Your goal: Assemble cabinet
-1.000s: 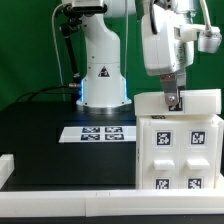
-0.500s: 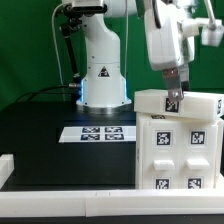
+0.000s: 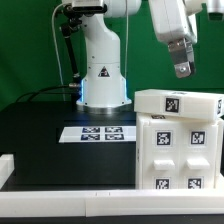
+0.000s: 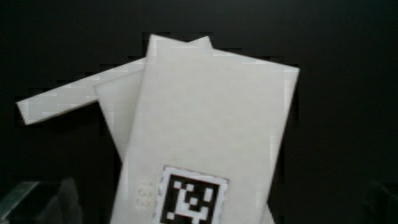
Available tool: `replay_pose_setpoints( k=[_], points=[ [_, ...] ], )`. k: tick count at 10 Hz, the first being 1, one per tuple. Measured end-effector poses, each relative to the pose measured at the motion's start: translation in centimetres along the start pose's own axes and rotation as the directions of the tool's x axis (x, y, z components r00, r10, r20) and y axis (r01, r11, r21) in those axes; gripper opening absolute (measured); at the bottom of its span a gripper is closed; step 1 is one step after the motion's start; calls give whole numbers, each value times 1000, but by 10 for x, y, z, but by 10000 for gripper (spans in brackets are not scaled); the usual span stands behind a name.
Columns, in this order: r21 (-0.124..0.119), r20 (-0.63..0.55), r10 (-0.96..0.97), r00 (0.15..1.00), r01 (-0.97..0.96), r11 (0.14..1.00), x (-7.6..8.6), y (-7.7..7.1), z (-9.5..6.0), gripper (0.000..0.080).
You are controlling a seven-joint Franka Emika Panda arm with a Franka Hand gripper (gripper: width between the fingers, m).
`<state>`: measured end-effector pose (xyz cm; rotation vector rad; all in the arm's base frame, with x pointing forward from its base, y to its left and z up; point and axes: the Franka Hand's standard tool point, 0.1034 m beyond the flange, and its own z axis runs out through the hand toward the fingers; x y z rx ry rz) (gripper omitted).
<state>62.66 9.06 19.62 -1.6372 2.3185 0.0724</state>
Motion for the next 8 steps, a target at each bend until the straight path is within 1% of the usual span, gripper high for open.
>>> replay_pose_setpoints(
  k=[2, 3, 4, 5, 6, 7, 8],
  points=[
    [-3, -2, -25, 1000, 25, 1000, 0, 1, 2, 797],
    [-14, -12, -109, 994, 109, 994, 0, 2, 2, 797],
    [-43, -26, -292, 956, 291, 956, -4, 5, 1, 797],
    [-59, -17, -407, 913, 405, 912, -9, 4, 0, 797],
    [-61, -6, -562, 827, 560, 826, -11, 2, 0, 797],
    [-61, 3, -679, 734, 678, 732, -10, 0, 1, 797],
    [-66, 16, -773, 634, 772, 632, -10, 0, 3, 797]
  ],
)
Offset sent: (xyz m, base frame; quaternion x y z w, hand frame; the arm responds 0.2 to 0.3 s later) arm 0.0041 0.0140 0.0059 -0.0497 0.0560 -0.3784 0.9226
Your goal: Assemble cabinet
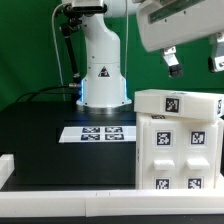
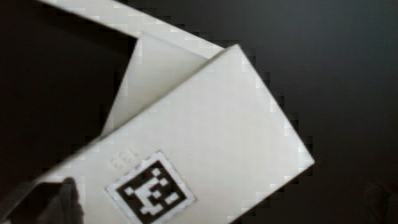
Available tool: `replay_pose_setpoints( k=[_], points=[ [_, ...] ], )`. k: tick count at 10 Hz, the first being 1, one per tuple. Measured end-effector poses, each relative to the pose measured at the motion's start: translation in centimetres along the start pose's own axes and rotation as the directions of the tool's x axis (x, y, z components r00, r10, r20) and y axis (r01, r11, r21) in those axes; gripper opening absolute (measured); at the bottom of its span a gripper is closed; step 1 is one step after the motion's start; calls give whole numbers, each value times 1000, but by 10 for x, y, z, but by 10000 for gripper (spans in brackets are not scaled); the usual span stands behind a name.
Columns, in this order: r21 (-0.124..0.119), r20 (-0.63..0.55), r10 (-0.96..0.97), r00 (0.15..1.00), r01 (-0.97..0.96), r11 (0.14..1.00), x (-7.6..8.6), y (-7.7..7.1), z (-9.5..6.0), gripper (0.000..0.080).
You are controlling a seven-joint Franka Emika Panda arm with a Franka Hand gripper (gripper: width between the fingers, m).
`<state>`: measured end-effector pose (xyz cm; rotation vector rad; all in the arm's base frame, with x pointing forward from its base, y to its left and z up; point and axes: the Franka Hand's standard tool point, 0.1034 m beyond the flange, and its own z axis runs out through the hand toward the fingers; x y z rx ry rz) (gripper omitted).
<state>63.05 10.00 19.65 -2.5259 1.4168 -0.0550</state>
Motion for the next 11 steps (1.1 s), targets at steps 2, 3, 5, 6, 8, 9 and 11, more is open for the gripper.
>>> replay_pose_setpoints(
  k=[2, 3, 5, 6, 8, 9, 11],
  points=[
    [-23, 5, -113, 994, 113, 993, -5, -5, 2, 797],
    [-23, 5, -206, 979, 206, 978, -3, -4, 2, 797],
    [-25, 5, -308, 951, 308, 951, -2, -4, 2, 797],
    [-28, 6, -398, 917, 398, 917, -1, -3, 2, 797],
    [-66, -3, -649, 761, 647, 760, -2, -2, 3, 797],
    [-74, 5, -749, 663, 747, 661, -1, -1, 3, 797],
    [-80, 21, -857, 515, 856, 512, 0, -1, 3, 797]
  ],
)
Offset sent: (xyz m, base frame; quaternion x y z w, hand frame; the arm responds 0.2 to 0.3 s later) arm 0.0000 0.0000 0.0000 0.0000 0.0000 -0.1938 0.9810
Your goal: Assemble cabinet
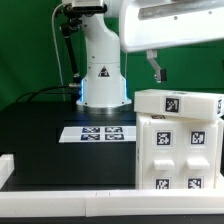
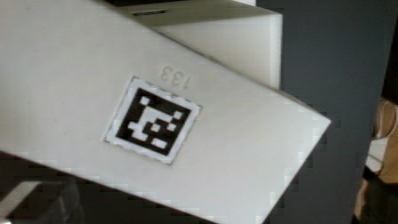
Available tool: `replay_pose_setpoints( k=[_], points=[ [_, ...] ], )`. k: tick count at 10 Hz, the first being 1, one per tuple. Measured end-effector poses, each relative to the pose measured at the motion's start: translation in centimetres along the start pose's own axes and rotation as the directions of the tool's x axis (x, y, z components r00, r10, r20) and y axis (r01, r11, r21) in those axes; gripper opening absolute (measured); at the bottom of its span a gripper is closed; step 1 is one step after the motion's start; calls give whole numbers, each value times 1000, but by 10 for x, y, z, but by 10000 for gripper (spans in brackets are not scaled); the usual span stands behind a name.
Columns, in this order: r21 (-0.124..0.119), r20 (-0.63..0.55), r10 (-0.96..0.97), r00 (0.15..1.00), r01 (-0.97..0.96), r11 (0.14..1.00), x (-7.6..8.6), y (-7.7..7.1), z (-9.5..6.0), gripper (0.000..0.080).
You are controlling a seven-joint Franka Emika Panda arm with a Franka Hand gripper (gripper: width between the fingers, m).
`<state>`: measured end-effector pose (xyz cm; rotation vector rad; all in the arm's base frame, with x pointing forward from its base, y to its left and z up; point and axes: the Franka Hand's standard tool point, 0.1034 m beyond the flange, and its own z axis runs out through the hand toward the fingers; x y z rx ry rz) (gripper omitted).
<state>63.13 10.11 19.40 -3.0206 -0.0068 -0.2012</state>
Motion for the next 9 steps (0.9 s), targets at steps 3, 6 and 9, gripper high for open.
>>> replay_pose_setpoints(
  k=[3, 6, 9],
  points=[
    [-21, 24, -335, 942, 335, 942, -2, 6, 6, 797],
    [-26, 37, -508, 861, 509, 860, -4, 15, 11, 797],
    [-23, 51, -599, 799, 601, 799, -7, 19, 18, 797]
  ],
)
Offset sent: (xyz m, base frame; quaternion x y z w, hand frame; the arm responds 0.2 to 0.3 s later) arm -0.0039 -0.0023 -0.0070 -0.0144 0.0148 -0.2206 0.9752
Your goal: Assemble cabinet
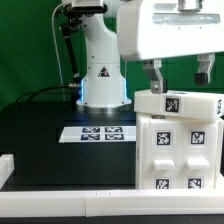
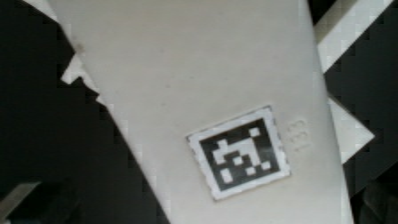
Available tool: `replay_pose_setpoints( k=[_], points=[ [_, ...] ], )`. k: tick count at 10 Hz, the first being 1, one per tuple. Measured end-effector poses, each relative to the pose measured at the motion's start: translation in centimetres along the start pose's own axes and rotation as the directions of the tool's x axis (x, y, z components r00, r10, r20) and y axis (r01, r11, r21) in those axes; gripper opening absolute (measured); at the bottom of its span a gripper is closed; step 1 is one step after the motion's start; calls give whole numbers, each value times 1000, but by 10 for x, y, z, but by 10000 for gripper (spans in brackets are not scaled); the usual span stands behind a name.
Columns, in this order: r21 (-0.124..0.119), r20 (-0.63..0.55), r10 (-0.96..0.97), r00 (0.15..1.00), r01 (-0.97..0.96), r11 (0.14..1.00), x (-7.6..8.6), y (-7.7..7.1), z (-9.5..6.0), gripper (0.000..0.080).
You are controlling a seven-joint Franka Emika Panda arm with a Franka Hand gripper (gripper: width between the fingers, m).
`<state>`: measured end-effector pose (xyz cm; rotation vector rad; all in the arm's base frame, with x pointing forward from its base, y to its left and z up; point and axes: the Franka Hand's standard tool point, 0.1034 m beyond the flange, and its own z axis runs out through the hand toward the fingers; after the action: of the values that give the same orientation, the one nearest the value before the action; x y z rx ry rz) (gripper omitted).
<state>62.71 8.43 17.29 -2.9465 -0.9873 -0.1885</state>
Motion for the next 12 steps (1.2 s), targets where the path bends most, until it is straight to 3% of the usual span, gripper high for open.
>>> replay_pose_setpoints(
  k=[4, 7, 8, 9, 12],
  points=[
    [8, 26, 12, 1000, -12, 1000, -8, 0, 17, 797],
    [5, 23, 19, 1000, -19, 1000, -8, 0, 17, 785],
    [5, 23, 32, 999, -32, 999, -8, 0, 17, 617],
    [4, 23, 68, 997, -68, 998, -8, 0, 17, 558],
    [1, 21, 245, 969, -245, 969, -8, 1, 17, 558]
  ],
)
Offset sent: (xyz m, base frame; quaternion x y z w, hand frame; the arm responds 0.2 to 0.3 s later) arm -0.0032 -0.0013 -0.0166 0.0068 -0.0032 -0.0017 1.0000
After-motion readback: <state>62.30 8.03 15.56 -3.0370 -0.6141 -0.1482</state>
